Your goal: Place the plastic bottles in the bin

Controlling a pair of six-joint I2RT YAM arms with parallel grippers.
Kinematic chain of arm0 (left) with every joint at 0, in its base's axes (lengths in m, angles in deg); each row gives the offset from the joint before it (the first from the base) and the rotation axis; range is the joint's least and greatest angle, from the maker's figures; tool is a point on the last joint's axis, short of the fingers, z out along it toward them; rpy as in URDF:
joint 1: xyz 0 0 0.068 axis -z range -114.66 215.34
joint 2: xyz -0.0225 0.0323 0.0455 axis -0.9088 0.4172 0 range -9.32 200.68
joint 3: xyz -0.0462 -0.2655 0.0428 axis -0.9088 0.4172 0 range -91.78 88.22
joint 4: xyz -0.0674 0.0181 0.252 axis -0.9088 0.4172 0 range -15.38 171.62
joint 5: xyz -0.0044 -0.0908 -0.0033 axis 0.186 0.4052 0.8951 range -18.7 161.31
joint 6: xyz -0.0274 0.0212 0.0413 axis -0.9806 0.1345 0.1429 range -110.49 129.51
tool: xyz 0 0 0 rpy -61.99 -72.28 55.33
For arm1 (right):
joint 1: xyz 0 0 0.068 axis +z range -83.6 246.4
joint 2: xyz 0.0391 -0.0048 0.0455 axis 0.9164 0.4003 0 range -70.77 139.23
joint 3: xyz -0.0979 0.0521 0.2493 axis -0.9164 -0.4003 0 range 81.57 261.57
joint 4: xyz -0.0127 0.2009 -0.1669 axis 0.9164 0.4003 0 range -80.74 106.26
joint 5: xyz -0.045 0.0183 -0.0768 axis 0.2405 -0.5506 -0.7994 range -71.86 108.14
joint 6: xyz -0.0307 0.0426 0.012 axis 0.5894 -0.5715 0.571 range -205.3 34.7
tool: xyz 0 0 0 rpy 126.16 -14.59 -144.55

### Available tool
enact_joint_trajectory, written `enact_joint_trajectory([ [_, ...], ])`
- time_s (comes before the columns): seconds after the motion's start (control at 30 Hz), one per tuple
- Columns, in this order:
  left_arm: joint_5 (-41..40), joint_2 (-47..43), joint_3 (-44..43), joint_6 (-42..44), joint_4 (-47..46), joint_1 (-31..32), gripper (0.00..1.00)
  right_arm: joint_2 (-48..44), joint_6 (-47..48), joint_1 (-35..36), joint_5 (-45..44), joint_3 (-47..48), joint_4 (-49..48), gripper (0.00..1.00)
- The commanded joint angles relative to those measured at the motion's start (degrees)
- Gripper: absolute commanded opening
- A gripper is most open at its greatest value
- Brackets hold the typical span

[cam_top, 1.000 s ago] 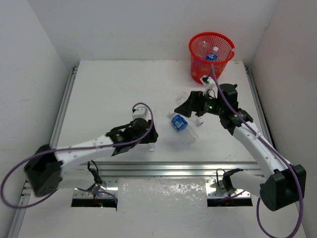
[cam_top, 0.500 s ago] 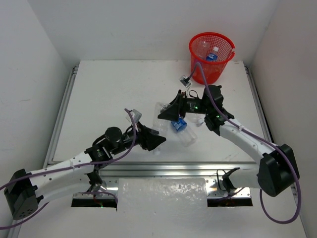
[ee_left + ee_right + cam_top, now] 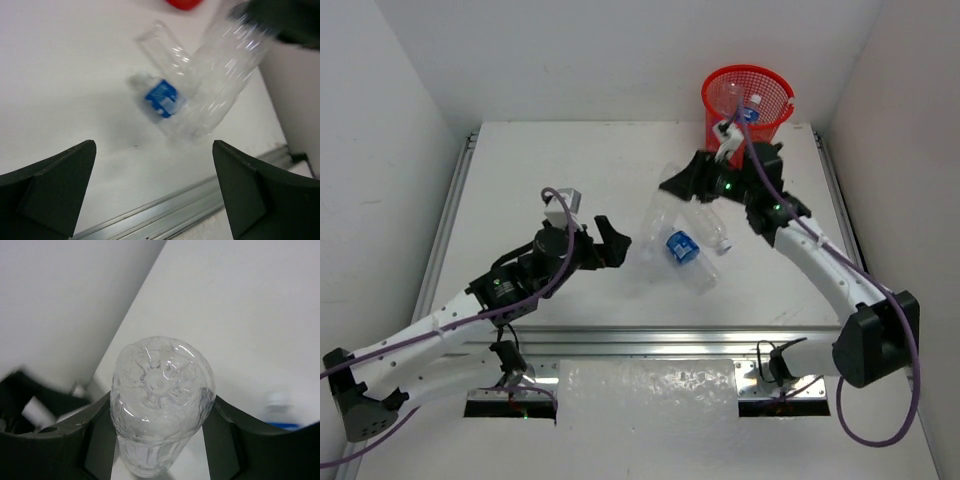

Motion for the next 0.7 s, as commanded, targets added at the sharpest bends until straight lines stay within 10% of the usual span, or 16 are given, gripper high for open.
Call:
enact_joint_trajectory([
  [0.0, -13.82, -2.72, -3.57, -4.63, 19.34, 0.60, 1.00, 1.66, 1.89, -7.15, -14.71, 12.27, 5.79, 0.00],
  [0.4, -11.52, -7.84, -3.22, -0.14, 22.95, 0.78, 1.00, 35.64, 12.06, -19.38, -47.76, 56.94, 7.58, 0.00],
  [0.67, -12.14, -4.06, -3.49, -0.14, 23.57, 0.78, 1.00, 50.97, 13.40, -22.02, -44.20, 73.32, 3.89, 0.08],
])
